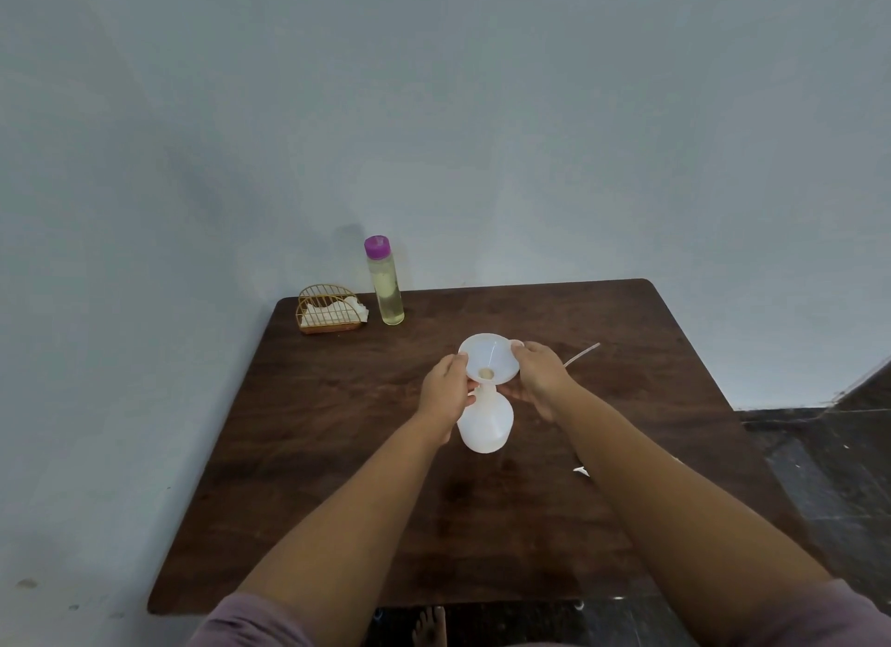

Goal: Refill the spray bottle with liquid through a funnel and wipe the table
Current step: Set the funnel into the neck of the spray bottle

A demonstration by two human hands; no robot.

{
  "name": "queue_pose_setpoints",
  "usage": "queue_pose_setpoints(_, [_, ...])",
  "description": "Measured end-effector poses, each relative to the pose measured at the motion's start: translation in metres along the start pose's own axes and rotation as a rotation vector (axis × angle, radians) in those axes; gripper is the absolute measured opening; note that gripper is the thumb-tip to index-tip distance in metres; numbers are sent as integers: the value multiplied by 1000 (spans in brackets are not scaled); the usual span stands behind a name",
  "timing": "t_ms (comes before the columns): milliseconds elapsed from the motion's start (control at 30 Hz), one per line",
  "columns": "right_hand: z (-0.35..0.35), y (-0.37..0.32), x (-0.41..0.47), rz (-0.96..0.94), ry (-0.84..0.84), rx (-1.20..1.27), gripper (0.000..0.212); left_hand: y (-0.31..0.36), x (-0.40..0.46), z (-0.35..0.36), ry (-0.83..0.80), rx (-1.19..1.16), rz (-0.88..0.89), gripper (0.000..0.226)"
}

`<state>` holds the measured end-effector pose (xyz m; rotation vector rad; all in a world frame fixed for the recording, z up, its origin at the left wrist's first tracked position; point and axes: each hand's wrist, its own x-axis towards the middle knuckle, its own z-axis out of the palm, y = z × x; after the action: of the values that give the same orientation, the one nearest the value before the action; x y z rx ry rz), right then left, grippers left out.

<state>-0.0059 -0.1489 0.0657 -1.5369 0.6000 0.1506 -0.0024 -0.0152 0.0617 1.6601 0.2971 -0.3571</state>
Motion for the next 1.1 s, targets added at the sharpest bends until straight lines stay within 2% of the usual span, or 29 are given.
queue_pose_setpoints(233, [-1, 5, 2, -33, 32, -75, 31, -9, 4, -3, -21, 12, -14, 23])
queue_pose_setpoints(667, [5, 11, 1, 9, 35, -60, 32, -10, 7, -10, -20, 32, -46, 15])
queue_pose_setpoints(800, [4, 9, -2, -4, 45, -77, 32, -12, 9, -11, -23, 39, -27, 26])
queue_pose_setpoints(1100, [-2, 6, -12, -69, 125, -232, 47, -9, 1, -13, 39, 86, 20, 33])
